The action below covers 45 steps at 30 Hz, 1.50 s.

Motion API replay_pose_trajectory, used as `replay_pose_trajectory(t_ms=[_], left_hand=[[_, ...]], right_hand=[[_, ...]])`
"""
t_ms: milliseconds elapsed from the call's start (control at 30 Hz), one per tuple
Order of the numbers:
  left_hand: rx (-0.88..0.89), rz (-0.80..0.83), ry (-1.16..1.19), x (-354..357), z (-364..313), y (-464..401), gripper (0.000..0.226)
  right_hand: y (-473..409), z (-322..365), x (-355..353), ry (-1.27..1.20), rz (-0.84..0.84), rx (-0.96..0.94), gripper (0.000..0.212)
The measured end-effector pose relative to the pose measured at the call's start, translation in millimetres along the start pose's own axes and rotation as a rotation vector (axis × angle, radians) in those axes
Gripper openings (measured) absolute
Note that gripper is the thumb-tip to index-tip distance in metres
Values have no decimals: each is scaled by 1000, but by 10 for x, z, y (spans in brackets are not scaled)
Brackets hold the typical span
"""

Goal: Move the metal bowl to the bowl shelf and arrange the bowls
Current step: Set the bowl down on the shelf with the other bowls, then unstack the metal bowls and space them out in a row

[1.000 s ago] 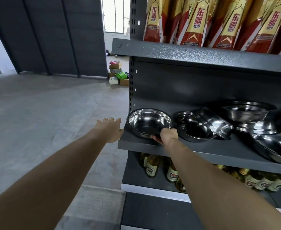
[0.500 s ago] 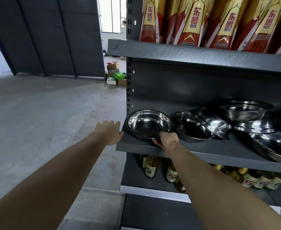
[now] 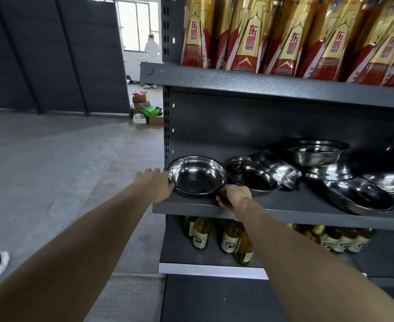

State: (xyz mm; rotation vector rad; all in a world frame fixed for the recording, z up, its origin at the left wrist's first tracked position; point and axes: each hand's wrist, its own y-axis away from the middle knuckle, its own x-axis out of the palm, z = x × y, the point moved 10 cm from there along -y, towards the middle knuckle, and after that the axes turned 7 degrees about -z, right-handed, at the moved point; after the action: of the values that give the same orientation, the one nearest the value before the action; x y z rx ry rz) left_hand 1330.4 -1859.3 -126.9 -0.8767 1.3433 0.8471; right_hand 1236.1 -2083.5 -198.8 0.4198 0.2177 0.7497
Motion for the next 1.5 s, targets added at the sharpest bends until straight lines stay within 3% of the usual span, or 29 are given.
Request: replay_pose_trajectory(t_ms=[700,833,1133,1300,1500], left_hand=[[369,11,-27,-116,-2011,-400,60],[374,5,-25,-106,-2406,-574,59],[344,-41,-2,-233,-3266,-949,53],[281,-40,-13,-294,-3518,-1082,57],[235,-42,-16,-340,-3602,-1196,59]], right_hand=[[-89,117,-1947,-109,-346,-39,15],[-325,200,-2208,-125,-333,-29,13],[-959,772,-2794,-49,-275,-73,37],[-1246,1083,-2943,-67,-234,-129,40],[-1419,1395,-2993,-70,-260,-162,67]])
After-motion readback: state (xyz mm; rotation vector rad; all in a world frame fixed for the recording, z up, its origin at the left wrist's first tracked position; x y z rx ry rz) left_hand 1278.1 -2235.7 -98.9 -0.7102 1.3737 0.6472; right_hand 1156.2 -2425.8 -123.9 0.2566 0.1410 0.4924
